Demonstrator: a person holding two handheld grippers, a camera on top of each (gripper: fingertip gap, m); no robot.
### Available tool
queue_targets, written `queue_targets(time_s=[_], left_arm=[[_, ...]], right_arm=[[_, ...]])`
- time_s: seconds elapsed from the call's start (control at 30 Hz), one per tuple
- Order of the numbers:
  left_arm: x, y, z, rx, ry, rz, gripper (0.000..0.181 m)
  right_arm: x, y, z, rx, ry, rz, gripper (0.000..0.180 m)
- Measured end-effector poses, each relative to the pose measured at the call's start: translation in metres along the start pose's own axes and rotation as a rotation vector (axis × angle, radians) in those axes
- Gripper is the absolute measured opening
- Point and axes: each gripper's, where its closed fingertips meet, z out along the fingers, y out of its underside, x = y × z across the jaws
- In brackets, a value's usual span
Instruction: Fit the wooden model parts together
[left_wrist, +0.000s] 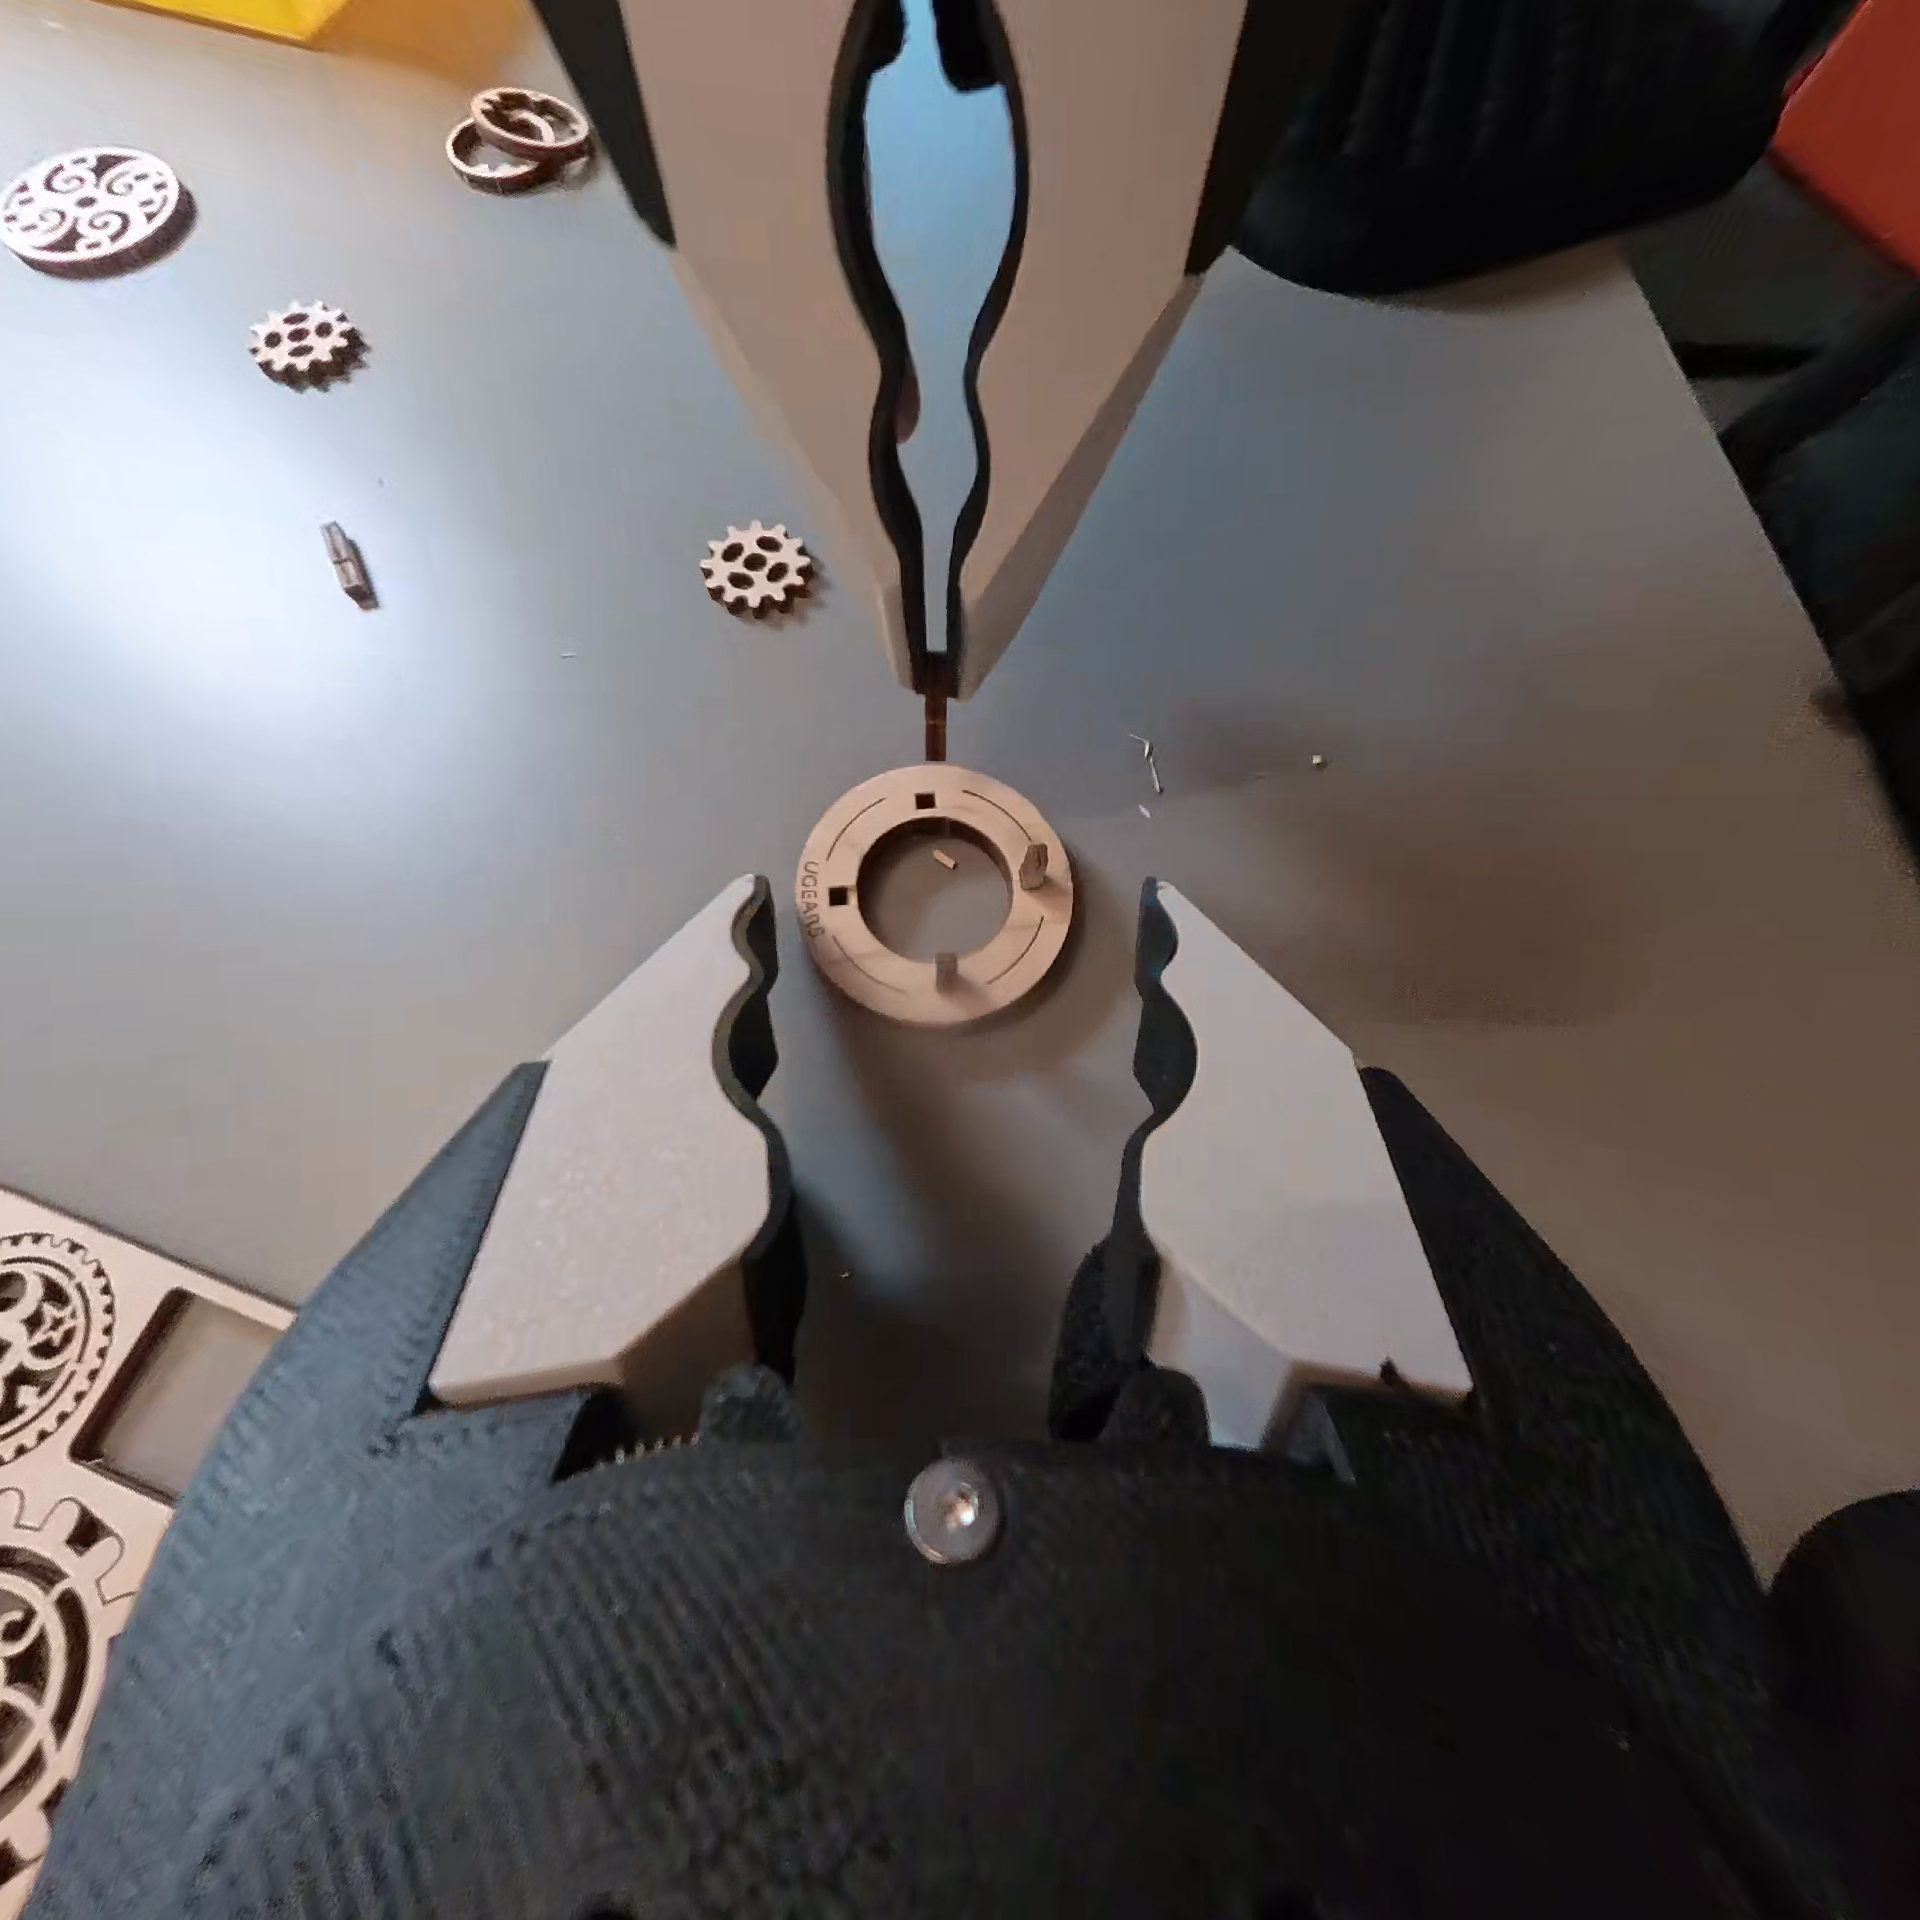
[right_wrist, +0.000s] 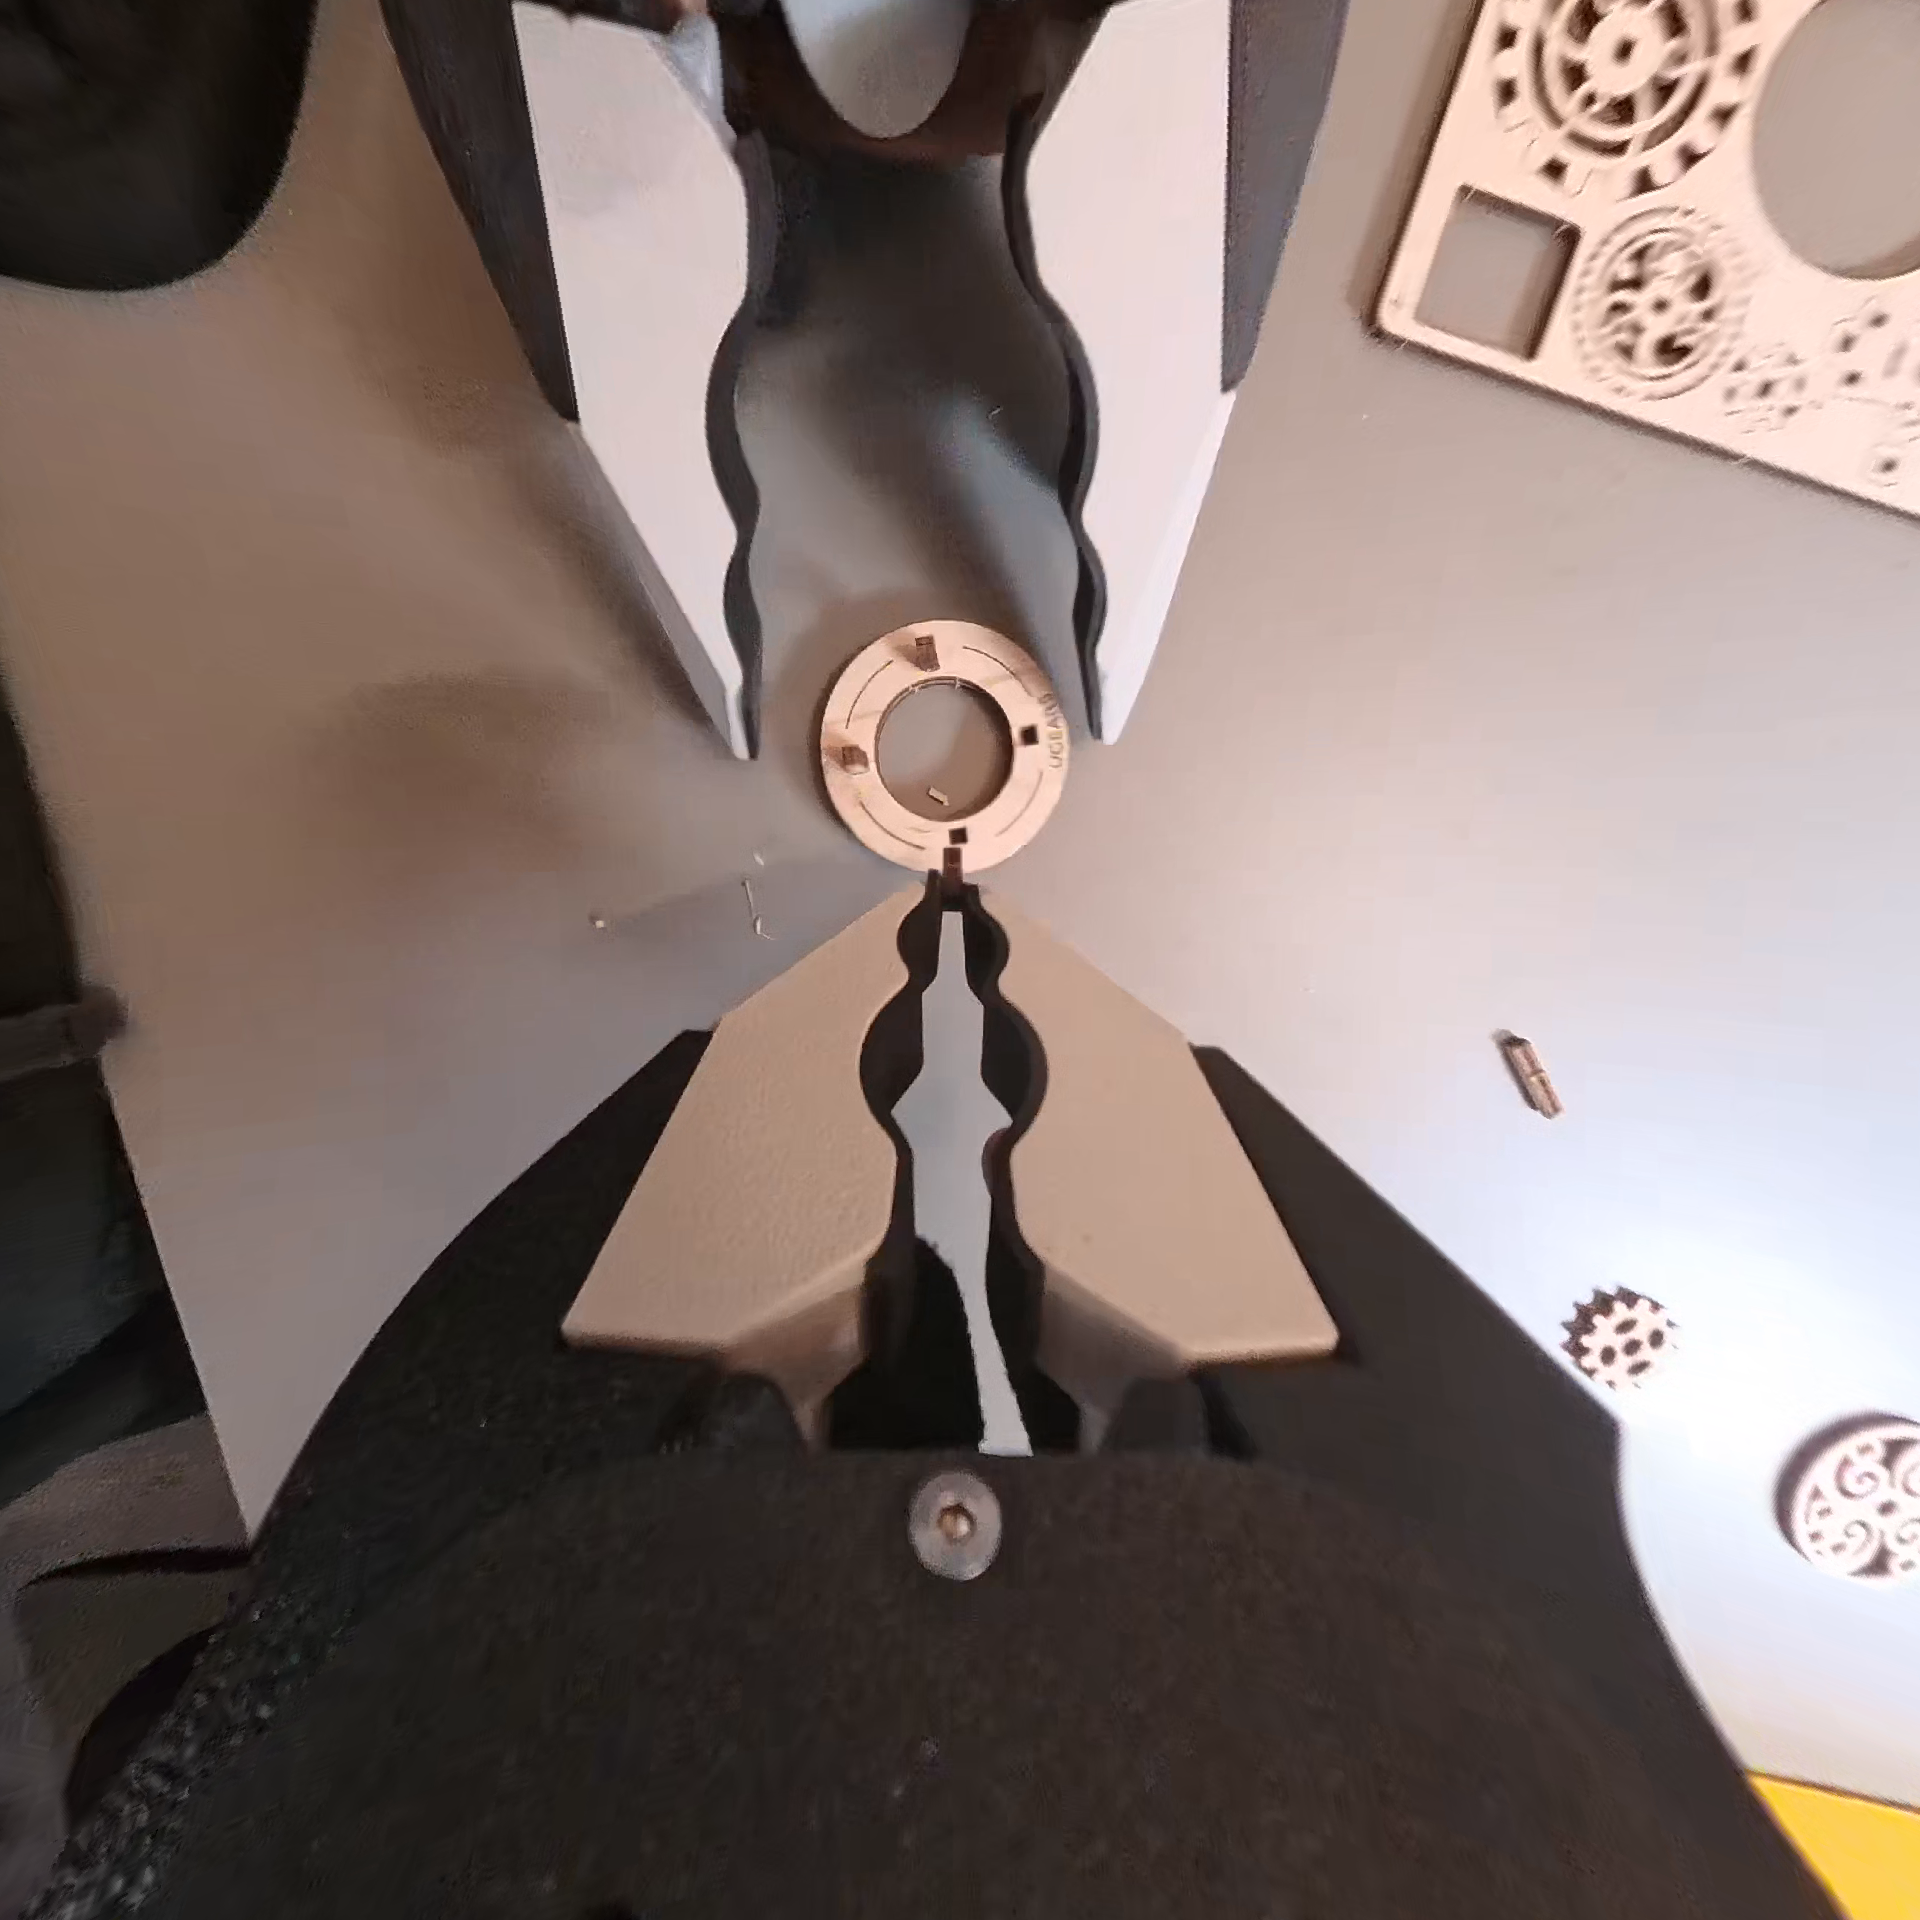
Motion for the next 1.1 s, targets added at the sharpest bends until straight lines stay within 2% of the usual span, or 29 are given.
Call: queue_targets(time_s=[0.43,1.1], left_arm=[[0.000,0.005,0.002,-0.030,-0.040,0.043,0.052],[0.000,0.006,0.002,-0.037,-0.008,0.012,0.052]], right_arm=[[-0.001,0.000,0.012,-0.159,-0.028,-0.024,0.001],[-0.001,-0.003,0.014,-0.174,-0.024,-0.113,0.001]])
